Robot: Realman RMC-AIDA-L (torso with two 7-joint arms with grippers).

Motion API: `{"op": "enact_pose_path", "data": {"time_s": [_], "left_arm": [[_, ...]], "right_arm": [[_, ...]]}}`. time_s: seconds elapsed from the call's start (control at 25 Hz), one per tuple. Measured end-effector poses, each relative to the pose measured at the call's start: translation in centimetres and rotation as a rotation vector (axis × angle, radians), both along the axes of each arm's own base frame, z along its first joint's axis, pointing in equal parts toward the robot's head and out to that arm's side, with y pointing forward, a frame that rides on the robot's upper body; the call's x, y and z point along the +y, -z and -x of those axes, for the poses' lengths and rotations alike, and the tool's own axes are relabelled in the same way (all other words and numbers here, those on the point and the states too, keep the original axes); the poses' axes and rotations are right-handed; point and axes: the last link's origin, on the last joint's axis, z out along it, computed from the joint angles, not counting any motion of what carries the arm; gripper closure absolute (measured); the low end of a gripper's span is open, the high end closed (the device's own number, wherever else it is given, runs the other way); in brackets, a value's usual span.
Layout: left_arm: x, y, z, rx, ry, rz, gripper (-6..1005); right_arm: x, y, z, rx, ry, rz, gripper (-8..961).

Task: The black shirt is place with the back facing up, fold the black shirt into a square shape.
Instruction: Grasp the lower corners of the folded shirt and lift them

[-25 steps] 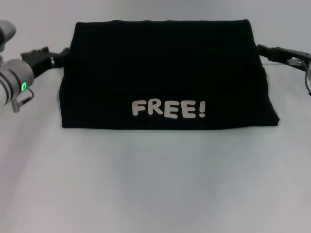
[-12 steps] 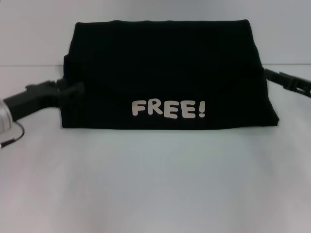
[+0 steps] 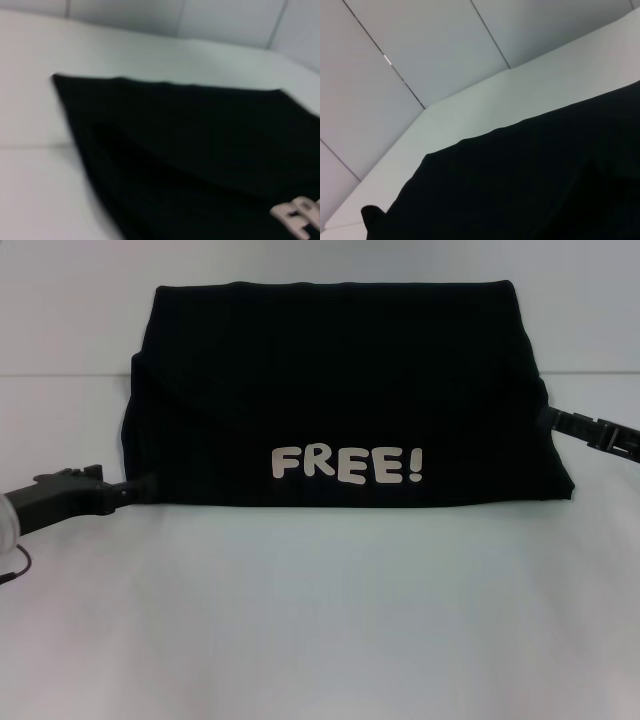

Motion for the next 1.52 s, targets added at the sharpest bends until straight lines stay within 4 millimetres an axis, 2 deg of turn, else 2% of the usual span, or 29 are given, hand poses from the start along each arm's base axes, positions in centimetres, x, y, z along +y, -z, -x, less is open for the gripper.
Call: {"op": "enact_pose_path", "data": {"time_s": [0.24,0.4,1.2,1.52], "left_arm": [[1.5,1.1,-0.2,-0.016,-0.1,0.044,132],[2.2,1.4,-0.7,-0.026,-0.123,0.05,90],[2.7,3.2,-1.8,0.034,-0.074,0.11,103],[3.0,3.0,-0.8,0.115,-0.106,0.085,108]], "right_arm": [[0.5,-0.1,0.3,-0.001,0.006,-0.005,176],[0.8,-0.2,0.7,0.002,-0.001,-0.009,176],[0.9,0.0,0.1,-0.011,0.032,-0.018,183],[0.8,0.0,0.0,-0.011,0.034,-0.019,187]]}}
